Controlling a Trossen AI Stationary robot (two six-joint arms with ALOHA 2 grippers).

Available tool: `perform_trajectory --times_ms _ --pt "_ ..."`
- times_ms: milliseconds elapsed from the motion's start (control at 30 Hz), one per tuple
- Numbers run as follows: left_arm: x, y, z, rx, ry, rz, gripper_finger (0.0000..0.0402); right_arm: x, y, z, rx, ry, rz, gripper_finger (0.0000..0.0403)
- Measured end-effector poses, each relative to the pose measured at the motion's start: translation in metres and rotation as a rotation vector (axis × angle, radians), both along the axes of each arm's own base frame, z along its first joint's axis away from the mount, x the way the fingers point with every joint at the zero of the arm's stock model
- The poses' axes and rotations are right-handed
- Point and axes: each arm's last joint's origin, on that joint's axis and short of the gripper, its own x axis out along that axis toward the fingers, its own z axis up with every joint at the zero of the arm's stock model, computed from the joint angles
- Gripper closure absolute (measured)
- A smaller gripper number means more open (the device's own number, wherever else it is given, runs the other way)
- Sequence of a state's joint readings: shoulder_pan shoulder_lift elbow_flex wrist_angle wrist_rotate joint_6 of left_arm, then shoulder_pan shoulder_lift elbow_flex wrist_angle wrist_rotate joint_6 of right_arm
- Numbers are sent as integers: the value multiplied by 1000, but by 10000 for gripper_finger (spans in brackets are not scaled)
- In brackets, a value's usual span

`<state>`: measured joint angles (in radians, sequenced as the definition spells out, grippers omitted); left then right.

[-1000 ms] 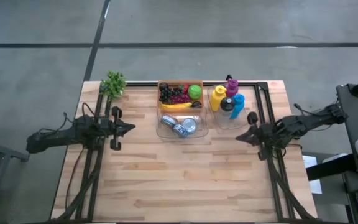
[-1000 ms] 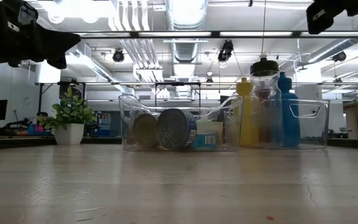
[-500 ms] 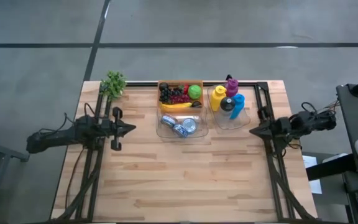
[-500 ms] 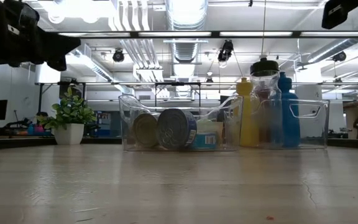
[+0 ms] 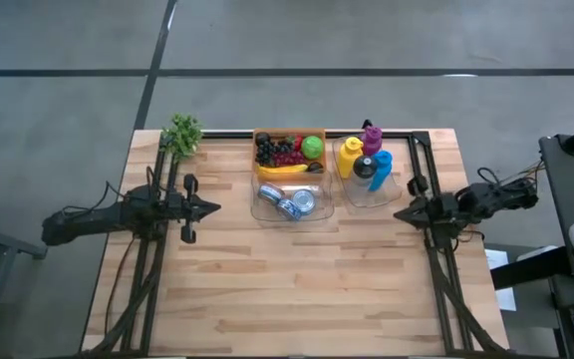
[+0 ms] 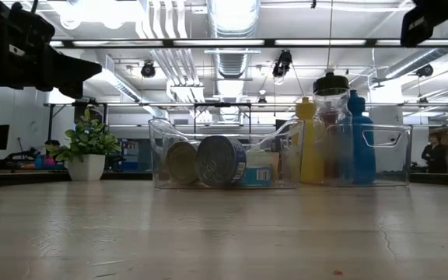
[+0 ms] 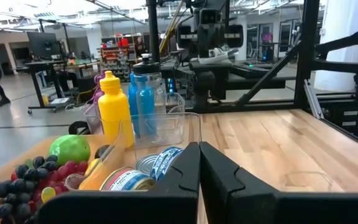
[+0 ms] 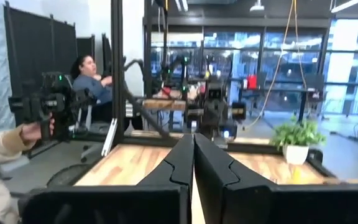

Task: Pick & Place Food Item
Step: Return to Home Position

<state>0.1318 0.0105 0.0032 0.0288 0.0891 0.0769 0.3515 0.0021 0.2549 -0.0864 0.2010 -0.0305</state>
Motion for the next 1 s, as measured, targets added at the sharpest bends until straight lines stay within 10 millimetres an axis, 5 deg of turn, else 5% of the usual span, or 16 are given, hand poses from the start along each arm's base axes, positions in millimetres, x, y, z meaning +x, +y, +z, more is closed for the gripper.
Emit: perform_trajectory --times_ms 433,1000 --pt "0 0 0 0 -1 3 395 22 8 -63 4 59 0 394" --pt "0 0 0 1 -2 3 395 23 8 -70 -141 107 -18 394"
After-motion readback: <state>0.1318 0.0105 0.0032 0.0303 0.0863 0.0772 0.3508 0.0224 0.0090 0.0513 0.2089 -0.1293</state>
